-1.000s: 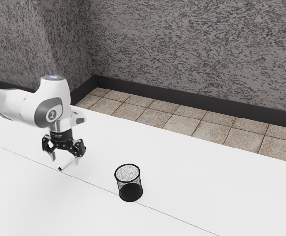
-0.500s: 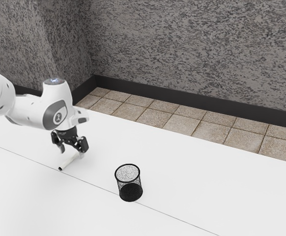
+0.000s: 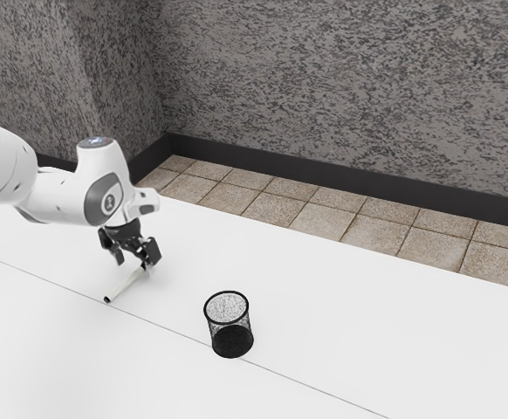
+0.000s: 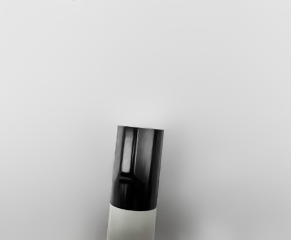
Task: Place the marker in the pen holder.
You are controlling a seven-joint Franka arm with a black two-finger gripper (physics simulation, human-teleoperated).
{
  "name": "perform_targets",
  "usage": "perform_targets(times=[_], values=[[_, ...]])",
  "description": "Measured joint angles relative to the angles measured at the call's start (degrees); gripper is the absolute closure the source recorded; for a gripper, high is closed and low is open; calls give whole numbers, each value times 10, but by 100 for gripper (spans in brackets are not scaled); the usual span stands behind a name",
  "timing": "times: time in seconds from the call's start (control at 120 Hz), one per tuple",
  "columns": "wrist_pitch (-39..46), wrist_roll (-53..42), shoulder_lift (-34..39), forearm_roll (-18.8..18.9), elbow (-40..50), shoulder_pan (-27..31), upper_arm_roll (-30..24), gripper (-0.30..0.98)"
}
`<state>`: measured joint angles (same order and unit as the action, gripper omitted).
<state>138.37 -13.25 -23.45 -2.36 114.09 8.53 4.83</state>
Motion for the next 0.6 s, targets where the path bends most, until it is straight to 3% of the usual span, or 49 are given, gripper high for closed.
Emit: perform_targets(times=[0.283,0.458,0.6], values=[[-3,-41,-1,-36,1,3,0,1],[-13,-58,0,-58,2,3,1,35],[-25,-69,0,-63,1,3,1,47]])
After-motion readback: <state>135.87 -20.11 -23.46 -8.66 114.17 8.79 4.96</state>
